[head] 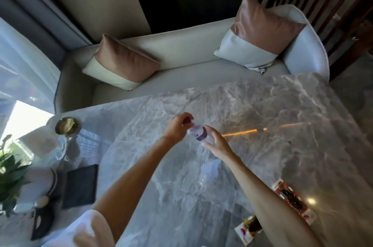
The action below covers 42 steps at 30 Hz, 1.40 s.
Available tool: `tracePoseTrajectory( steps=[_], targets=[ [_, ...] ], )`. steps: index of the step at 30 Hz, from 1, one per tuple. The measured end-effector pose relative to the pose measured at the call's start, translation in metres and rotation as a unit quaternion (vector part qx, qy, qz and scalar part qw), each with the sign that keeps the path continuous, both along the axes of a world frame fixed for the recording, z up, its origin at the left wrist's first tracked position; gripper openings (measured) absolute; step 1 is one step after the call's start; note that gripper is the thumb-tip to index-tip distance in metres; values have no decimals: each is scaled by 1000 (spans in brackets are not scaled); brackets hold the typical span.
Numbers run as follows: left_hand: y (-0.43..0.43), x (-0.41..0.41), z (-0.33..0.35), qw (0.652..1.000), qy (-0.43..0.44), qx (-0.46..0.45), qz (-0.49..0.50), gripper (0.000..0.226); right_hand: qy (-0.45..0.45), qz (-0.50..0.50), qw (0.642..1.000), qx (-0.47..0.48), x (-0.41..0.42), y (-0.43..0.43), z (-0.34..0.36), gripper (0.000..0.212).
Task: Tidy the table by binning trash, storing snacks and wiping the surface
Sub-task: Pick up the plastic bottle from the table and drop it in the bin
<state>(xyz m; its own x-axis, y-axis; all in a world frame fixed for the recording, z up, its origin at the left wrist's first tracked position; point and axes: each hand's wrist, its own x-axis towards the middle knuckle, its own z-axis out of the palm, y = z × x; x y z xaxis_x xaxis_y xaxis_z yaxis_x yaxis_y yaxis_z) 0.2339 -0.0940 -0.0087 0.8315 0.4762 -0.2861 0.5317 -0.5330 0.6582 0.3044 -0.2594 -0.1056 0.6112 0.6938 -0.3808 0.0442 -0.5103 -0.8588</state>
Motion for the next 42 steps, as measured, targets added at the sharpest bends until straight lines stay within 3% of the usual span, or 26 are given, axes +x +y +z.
tracePoseTrajectory(
  steps=[2, 6, 12, 17, 22, 27, 32, 37, 42],
  targets=[
    [13, -32, 8, 986, -36, -131, 97, 17, 40, 20, 999, 13, -7, -4, 10, 66],
    [29, -131, 21, 909, -106, -324, 239, 7, 128, 29, 990, 52, -41, -2, 42, 60],
    [26, -304, 33, 811, -179, -414, 373, 17, 205, 77, 971, 93, -140, 31, 95, 53],
    [10, -444, 49, 752, -269, -361, 481, 16, 231, 150, 955, 109, -258, 73, 128, 48],
    [-14, -600, 59, 722, -310, -268, 558, 19, 225, 243, 939, 92, -401, 100, 152, 45],
    [-68, -749, 58, 644, -343, -190, 656, 13, 213, 365, 905, 50, -549, 123, 150, 42],
    [-125, -877, 71, 537, -331, -124, 766, 10, 240, 504, 830, -4, -693, 143, 154, 42],
    [-169, -946, 74, 465, -336, -99, 813, 15, 193, 609, 769, -5, -778, 147, 167, 80],
    [-174, -950, 73, 411, -376, -103, 824, 24, 195, 643, 741, -9, -804, 163, 172, 63]
  ],
)
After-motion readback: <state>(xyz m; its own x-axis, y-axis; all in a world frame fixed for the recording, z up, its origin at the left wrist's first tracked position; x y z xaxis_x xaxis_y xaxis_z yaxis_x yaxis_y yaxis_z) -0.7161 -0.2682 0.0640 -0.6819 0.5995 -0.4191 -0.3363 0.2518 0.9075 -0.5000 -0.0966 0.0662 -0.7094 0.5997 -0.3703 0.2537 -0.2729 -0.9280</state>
